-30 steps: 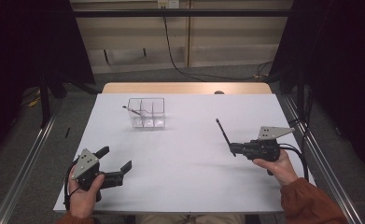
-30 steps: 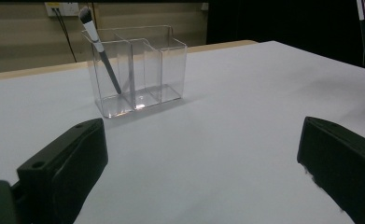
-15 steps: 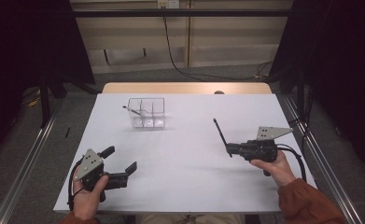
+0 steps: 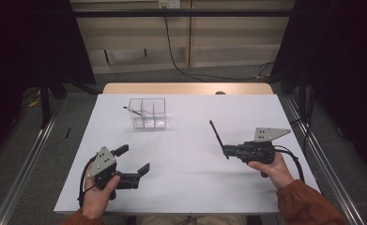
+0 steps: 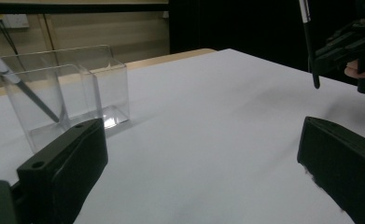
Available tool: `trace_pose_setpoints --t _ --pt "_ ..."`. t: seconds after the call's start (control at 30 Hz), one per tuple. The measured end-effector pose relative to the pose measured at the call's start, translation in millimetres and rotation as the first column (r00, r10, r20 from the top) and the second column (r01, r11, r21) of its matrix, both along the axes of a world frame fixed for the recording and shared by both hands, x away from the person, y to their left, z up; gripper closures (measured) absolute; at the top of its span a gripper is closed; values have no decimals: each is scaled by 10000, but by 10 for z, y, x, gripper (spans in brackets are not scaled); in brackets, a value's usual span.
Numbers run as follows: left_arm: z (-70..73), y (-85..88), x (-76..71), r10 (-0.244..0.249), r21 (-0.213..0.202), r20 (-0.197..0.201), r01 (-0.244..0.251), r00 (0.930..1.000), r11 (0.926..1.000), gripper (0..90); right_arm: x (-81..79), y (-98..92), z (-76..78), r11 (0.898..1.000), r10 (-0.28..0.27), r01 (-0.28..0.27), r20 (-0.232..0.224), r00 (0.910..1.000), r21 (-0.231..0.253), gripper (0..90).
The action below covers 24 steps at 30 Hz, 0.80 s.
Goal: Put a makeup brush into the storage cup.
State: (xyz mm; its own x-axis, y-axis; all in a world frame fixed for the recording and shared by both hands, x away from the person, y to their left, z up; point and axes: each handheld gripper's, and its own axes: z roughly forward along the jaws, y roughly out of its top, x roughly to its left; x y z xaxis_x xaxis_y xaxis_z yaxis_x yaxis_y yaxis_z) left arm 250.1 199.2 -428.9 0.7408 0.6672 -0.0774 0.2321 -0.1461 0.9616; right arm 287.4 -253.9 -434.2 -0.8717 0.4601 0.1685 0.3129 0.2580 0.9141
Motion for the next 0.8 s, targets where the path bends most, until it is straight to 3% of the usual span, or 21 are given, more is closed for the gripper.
trace_pose_setpoints --t 0.4,0.53,0.8 --pt "143 -388 144 -868 -96 110 869 9962 9962 25 13 205 95 9986 533 -534 133 9985 40 843" --pt "173 -519 162 -1287 89 191 1285 9915 9917 31 32 257 100 9981 594 -596 117 9982 130 843" --pt "260 -757 233 -1689 -86 306 1693 9852 9855 31 62 360 163 9972 720 -724 254 9971 178 843"
